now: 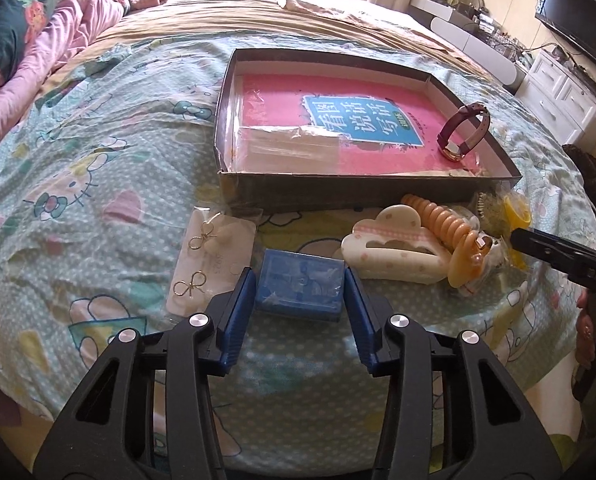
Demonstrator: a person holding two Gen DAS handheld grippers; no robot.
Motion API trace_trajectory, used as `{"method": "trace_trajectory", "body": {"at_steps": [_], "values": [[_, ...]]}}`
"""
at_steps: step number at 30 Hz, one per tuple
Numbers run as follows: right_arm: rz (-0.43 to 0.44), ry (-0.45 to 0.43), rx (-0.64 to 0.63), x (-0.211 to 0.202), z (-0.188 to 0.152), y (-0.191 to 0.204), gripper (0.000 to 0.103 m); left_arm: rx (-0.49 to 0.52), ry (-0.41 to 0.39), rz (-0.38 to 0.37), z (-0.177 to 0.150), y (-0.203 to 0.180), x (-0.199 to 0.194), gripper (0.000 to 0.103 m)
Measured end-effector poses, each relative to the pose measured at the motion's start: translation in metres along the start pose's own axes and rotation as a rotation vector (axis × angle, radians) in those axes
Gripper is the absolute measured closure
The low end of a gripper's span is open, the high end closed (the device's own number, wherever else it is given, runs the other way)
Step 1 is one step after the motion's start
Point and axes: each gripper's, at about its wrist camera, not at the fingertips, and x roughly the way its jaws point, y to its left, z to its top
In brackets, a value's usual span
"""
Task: Organize jewelry
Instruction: 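Grasp the blue plastic box with the left gripper while the right grasps the yellow bangle bag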
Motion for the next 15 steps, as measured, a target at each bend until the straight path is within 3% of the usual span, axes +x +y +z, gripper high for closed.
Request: {"method": "trace_trajectory", "body": {"at_steps": [1,4,15], "values": [[0.0,0.004,-0.003,0.002,0.0,0.0,0.059,-0.001,-0.007,-0.002,0.0,0.0,-0.002,0.067],[-0.023,-0.011,-0.013,0.002,-0.001,-0.002,0.073,-0.004,-0.031,-0.004,0.0,0.0,-0.009,0.067],[-0.046,-0.068,-0.047,-0.029,-0.004,-0.009,0.083,-0.039,-0.113,-0.011,0.002,0.007,-0.04,0.067]]}}
